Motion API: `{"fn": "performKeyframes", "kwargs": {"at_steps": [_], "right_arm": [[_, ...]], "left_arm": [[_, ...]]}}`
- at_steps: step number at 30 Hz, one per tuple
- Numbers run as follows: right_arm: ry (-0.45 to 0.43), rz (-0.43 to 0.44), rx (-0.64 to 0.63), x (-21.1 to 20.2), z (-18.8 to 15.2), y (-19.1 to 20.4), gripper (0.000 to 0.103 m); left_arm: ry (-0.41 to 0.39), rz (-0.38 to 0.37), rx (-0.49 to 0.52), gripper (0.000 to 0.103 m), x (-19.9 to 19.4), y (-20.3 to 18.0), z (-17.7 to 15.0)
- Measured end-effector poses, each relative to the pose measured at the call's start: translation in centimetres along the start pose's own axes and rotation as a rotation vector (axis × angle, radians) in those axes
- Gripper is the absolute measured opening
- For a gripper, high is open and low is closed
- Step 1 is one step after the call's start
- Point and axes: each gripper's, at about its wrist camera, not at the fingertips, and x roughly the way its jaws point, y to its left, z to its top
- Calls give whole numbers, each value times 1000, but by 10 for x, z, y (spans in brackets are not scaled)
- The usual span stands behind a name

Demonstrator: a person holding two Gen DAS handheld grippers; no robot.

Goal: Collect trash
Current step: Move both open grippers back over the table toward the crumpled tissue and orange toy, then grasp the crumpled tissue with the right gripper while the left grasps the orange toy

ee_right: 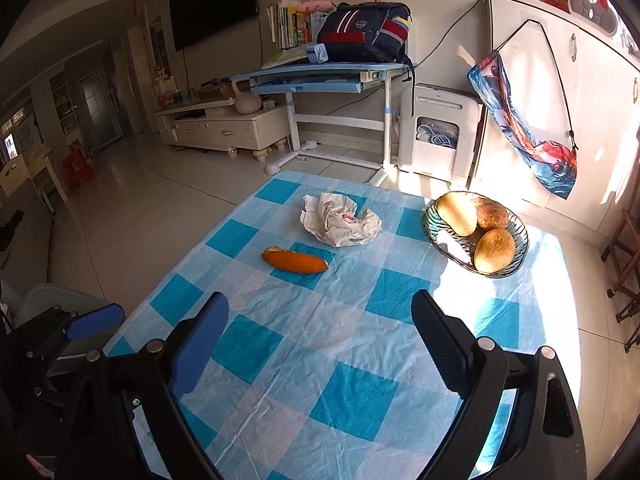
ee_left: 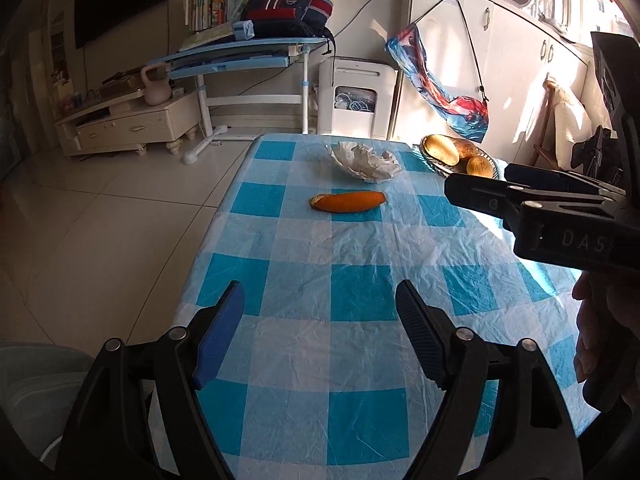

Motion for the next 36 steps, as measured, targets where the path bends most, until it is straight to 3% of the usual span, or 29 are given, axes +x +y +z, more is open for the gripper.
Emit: {"fn": "performKeyframes", "kwargs": {"at_steps": [8, 14, 17, 20, 24, 26, 34, 36], "right_arm": [[35, 4, -43, 71, 35, -13, 88], [93, 18, -74, 121, 54, -22, 82], [145, 20, -103, 140, 59, -21, 74], [187, 16, -113, 154, 58, -28, 57], [184, 39, -81, 149, 55, -44, 41], [183, 48, -70, 146, 52, -49, 39], [199, 93, -34, 129, 38, -51, 38], [207, 100, -32, 122, 32, -47, 38]], "left_arm": [[-15, -1, 83, 75, 63, -10, 41], [-24, -19, 165, 75, 105, -25, 71], [-8, -29, 208, 75, 127, -33, 80], [3, -36, 247, 75, 143, -40, 87], [33, -54, 296, 75, 164, -47, 92], [67, -69, 299, 71, 172, -48, 94], [154, -124, 297, 24, 165, -52, 78], [165, -127, 278, 20, 154, -49, 69]]}}
